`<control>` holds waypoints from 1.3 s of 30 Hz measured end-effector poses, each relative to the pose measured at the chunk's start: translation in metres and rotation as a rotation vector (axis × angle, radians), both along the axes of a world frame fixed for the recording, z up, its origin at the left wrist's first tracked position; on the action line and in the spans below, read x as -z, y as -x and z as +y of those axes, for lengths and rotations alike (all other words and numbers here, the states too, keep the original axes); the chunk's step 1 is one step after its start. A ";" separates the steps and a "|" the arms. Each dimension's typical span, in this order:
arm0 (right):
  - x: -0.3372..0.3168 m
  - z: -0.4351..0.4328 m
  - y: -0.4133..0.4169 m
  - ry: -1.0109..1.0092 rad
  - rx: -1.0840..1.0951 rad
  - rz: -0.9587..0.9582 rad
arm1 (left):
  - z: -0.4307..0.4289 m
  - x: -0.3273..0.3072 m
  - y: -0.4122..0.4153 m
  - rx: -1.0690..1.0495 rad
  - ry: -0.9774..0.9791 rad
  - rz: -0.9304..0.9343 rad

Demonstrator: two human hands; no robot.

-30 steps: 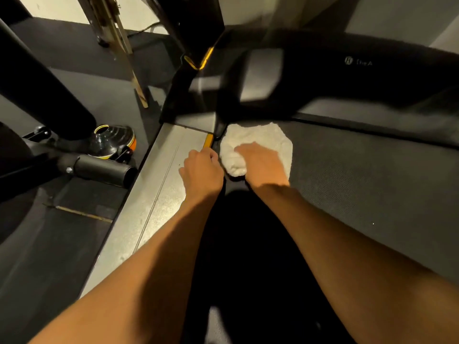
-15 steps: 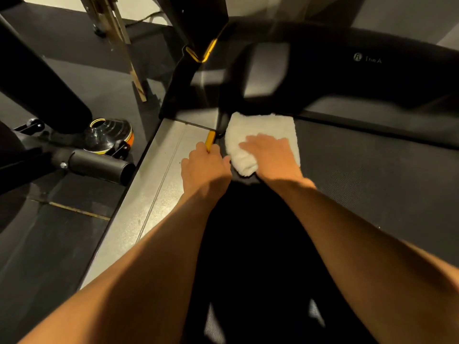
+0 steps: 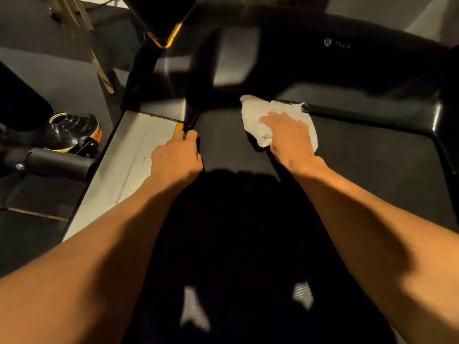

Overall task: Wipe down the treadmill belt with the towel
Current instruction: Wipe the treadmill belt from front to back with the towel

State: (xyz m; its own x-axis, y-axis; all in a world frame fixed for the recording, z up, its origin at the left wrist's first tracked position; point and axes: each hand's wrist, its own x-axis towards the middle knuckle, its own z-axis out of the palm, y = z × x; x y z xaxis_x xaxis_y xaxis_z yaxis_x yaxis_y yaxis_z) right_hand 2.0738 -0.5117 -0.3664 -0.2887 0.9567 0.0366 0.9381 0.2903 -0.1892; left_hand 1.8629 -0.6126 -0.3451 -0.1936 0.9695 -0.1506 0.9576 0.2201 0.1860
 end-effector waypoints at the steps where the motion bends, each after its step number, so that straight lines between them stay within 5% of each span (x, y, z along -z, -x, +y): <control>1: -0.004 0.003 -0.009 0.011 0.025 0.026 | 0.002 -0.002 -0.002 -0.018 0.017 -0.003; 8: -0.014 -0.052 0.024 0.373 -0.297 -0.161 | 0.021 -0.009 -0.035 -0.090 0.002 -0.008; 14: -0.027 -0.028 -0.065 -0.022 -0.004 -0.074 | 0.030 -0.008 -0.067 -0.047 0.074 -0.140; 17: -0.031 -0.026 -0.090 0.045 0.095 -0.080 | 0.035 -0.006 -0.076 -0.040 0.119 -0.204; 23: -0.021 -0.041 -0.033 0.414 -0.236 -0.283 | 0.030 -0.005 -0.088 -0.053 0.087 -0.168; 29: -0.030 -0.029 -0.079 0.075 0.191 -0.083 | 0.030 -0.007 -0.085 -0.080 0.083 -0.263; 35: -0.030 -0.039 0.019 0.150 -0.100 -0.030 | 0.033 -0.002 -0.074 -0.418 -0.122 -0.608; 39: -0.026 -0.023 0.032 0.084 -0.079 -0.058 | 0.036 -0.005 -0.068 -0.491 -0.088 -0.691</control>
